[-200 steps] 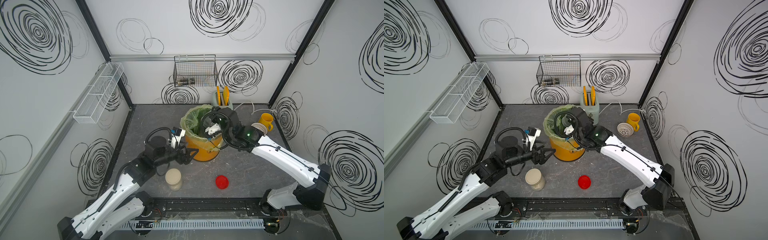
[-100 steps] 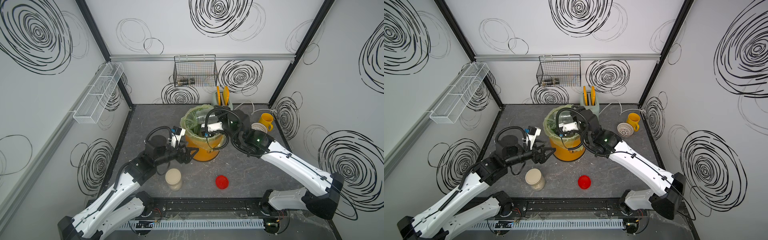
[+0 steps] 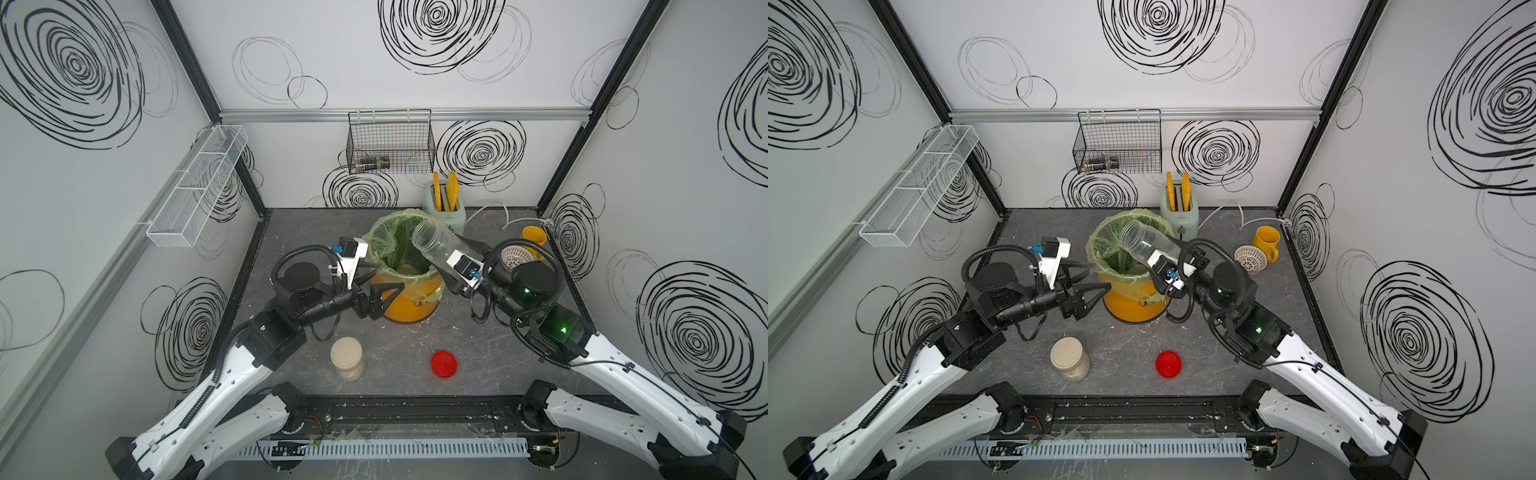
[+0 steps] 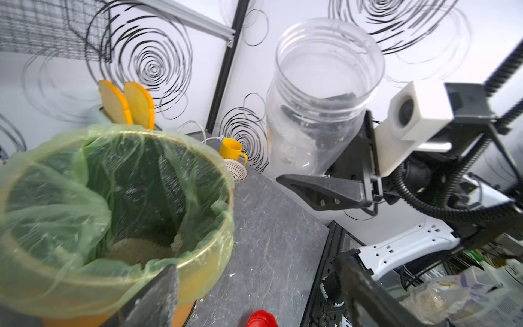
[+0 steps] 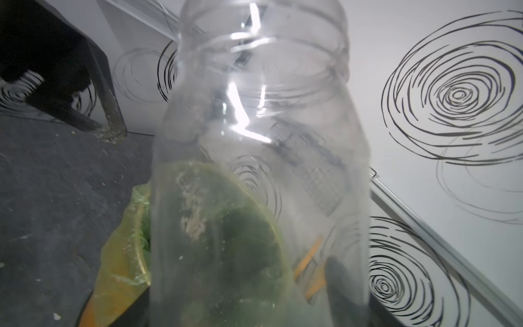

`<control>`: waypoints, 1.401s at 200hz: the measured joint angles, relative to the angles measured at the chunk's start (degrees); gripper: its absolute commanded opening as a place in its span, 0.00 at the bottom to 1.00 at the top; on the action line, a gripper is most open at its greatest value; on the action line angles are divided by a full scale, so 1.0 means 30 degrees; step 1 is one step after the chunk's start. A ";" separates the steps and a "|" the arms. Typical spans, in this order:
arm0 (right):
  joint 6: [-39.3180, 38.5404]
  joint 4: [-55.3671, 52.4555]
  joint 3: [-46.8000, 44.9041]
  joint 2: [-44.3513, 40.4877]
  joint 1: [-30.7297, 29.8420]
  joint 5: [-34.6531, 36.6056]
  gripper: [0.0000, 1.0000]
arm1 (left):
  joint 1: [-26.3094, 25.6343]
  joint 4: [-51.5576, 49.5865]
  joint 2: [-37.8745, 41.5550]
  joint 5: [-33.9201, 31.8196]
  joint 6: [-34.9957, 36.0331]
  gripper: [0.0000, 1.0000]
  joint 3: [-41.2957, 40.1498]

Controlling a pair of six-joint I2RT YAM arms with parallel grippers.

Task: Empty expired oatmeal from jars
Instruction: Pour the expired oatmeal into the trash bin, then adjust the jar.

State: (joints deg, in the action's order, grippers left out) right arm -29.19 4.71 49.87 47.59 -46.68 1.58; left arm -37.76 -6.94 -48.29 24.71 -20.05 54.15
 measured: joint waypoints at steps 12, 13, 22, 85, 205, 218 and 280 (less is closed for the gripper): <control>0.1763 0.0801 -0.1115 -0.1224 0.0189 -0.0860 0.61 | -0.0415 0.0058 -0.0568 0.0525 0.0372 0.93 0.0656; 0.1843 0.0823 -0.1188 -0.1304 0.0211 -0.0903 0.61 | -0.0444 0.0058 -0.0605 0.0554 0.0415 0.93 0.0699; 0.2936 0.1311 -0.1996 -0.2222 0.0408 -0.1610 0.61 | -0.0780 -0.0080 -0.1319 0.0780 0.0787 0.93 0.1566; 0.3249 0.5676 -0.8961 -0.7235 0.0743 -0.3993 0.53 | -0.1107 -0.4663 -0.6637 0.0933 0.1005 0.85 1.0047; 0.0619 0.9114 -1.0499 -0.5166 0.0721 -0.3949 0.54 | -0.3453 -1.2502 -1.0069 -0.0648 0.1100 0.49 1.3690; 0.0597 0.9165 -1.0499 -0.5020 0.0634 -0.4007 0.55 | -0.3526 -1.2713 -1.0127 -0.0794 0.1224 0.45 1.3908; 0.0335 0.9406 -1.0499 -0.3672 -0.0772 -0.3111 0.65 | -0.4007 -1.3304 -1.0637 -0.1756 0.1676 0.20 1.4054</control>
State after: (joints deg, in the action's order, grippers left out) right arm -28.18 32.93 18.37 36.58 -48.99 -7.75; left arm -49.78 -46.85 -80.20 19.44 -15.03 96.31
